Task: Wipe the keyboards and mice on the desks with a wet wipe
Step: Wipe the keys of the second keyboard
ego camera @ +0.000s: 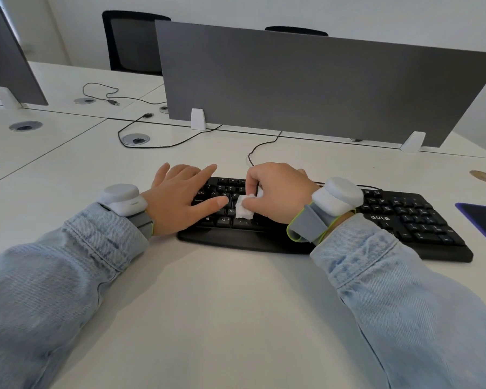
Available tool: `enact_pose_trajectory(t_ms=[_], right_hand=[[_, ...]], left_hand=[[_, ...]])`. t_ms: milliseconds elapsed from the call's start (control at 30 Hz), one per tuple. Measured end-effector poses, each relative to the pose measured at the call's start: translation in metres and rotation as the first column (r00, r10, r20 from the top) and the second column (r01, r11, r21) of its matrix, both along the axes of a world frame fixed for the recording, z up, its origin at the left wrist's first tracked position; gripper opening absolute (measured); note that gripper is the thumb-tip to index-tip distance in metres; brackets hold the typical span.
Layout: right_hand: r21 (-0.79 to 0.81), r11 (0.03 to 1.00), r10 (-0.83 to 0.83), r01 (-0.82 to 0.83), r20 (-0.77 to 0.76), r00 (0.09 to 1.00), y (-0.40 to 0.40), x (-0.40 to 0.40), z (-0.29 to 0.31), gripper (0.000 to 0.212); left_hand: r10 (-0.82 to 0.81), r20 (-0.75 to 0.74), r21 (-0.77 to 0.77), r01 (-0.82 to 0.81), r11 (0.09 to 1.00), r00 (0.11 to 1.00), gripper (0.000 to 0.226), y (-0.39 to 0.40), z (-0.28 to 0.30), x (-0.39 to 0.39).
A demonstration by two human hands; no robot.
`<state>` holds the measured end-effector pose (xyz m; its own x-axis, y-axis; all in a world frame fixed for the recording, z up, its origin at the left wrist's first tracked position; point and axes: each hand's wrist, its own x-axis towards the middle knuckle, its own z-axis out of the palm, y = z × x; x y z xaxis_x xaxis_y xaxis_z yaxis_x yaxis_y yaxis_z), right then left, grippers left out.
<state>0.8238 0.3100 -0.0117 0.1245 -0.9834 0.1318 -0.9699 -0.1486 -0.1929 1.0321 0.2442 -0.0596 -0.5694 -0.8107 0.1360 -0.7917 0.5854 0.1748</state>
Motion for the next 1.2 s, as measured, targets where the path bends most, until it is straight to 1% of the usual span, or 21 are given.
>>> enact_pose_trajectory(t_ms=[133,300,367,467,533,600,667,800,933,1033,1133,1200], right_hand=[[-0.035,0.998,-0.050,0.051,0.013,0.999,-0.002,0.005,-0.005,0.005],[0.025,0.999,-0.040,0.040,-0.014,0.999,0.003,0.002,-0.001,0.005],[0.022,0.999,-0.045,0.045,-0.004,0.999,0.004,0.003,-0.002,0.006],[-0.043,0.998,-0.055,0.056,0.022,0.998,0.005,0.002,-0.001,0.006],[-0.133,0.989,-0.057,0.068,0.083,0.995,0.008,-0.008,0.004,0.005],[-0.170,0.984,-0.028,0.052,0.142,0.990,0.011,-0.021,0.009,0.006],[-0.131,0.991,0.011,0.008,0.141,0.990,0.015,-0.028,0.009,0.006],[-0.016,0.994,0.108,-0.107,0.031,0.994,0.020,-0.021,0.001,0.004],[-0.030,0.998,0.053,-0.054,-0.028,0.998,0.017,-0.026,0.003,0.002],[-0.033,0.999,0.039,-0.040,-0.029,0.999,0.019,-0.030,0.005,0.002],[-0.013,0.994,0.110,-0.110,0.006,0.994,0.022,-0.024,0.005,0.002],[-0.010,0.992,0.128,-0.128,0.032,0.991,0.022,-0.020,0.003,0.002]], left_hand=[[0.001,0.015,-0.020,0.000,1.000,1.000,0.121,0.002,0.000,-0.002],[0.010,0.027,-0.032,-0.009,0.999,1.000,0.108,0.009,0.002,-0.006],[0.006,0.057,-0.051,-0.003,0.999,0.998,0.108,0.012,0.001,-0.008],[0.008,0.094,-0.068,-0.001,0.998,0.996,0.109,0.014,0.001,-0.008],[-0.005,0.101,-0.065,0.012,0.998,0.995,0.109,0.017,0.002,-0.009],[-0.039,0.111,-0.054,0.045,0.998,0.993,0.109,0.021,0.003,-0.011],[-0.069,0.117,-0.043,0.074,0.996,0.991,0.111,0.025,0.002,-0.015],[-0.084,0.139,-0.041,0.090,0.995,0.987,0.114,0.028,0.001,-0.017],[-0.086,0.149,-0.030,0.092,0.995,0.985,0.117,0.028,0.001,-0.017],[-0.088,0.146,-0.019,0.092,0.996,0.985,0.117,0.028,0.002,-0.017],[-0.088,0.147,-0.017,0.091,0.996,0.985,0.119,0.028,0.002,-0.016],[-0.087,0.150,-0.013,0.090,0.996,0.985,0.120,0.028,0.002,-0.017]])
